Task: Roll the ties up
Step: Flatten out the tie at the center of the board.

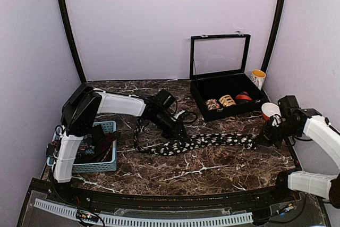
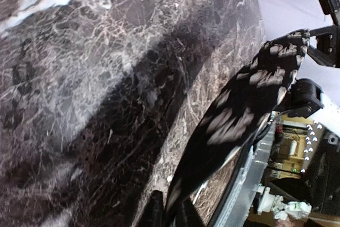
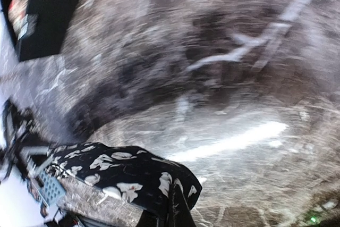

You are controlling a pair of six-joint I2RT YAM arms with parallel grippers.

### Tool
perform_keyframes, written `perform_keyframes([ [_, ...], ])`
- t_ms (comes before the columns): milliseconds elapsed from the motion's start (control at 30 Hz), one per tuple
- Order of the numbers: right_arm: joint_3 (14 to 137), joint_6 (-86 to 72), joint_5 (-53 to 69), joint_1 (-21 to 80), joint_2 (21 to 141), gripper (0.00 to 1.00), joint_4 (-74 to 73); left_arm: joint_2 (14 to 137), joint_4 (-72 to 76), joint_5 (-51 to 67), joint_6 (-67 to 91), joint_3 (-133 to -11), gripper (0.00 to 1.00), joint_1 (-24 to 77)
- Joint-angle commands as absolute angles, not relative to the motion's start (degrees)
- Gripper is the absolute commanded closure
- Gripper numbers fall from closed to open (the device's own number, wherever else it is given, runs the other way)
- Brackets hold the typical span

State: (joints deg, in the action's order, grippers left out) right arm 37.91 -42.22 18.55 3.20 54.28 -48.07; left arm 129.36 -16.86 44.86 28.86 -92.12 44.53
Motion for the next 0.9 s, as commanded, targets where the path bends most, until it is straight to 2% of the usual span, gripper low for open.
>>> perform_keyframes([
  [0, 38.48, -42.47, 11.67, -1.24, 55.76, 1.00, -52.76, 126.47, -29.03, 35.80, 21.61, -94.43, 0.84, 44.83],
  [233, 42.36, -36.16, 7.37, -7.93, 64.62, 1.00, -52.33, 123.38, -29.02, 25.59, 21.01, -97.79, 0.49, 44.82],
  [300, 44.13, -34.14, 5.52, -11.41, 65.57, 1.00, -54.08, 120.86, -28.90, 20.10, 20.55, -97.29, 0.42, 44.03],
  [433, 48.28, -33.54, 0.27, -16.45, 67.13, 0.97, -56.60, 113.69, -24.33, 12.61, 22.67, -90.54, 0.32, 40.65],
  [533, 49.70, -35.44, 4.38, -21.61, 68.25, 0.91, -54.19, 108.95, -22.47, 9.92, 25.00, -85.27, 0.31, 37.45],
  [600, 51.32, -35.38, 3.49, -22.97, 70.13, 0.50, -53.79, 106.75, -23.05, 7.32, 26.08, -83.01, 0.28, 35.79],
  [667, 52.89, -33.83, 3.99, -23.96, 71.80, 0.25, -54.13, 105.68, -24.64, 5.97, 26.57, -82.16, 0.27, 34.24],
  [733, 54.09, -32.56, 5.15, -24.30, 71.96, 0.13, -53.96, 105.41, -27.24, 4.20, 27.35, -82.37, 0.27, 33.76],
  [867, 54.98, -29.90, 9.24, -23.59, 70.98, 0.08, -52.44, 105.09, -30.23, 4.30, 29.86, -81.34, 0.27, 33.75],
])
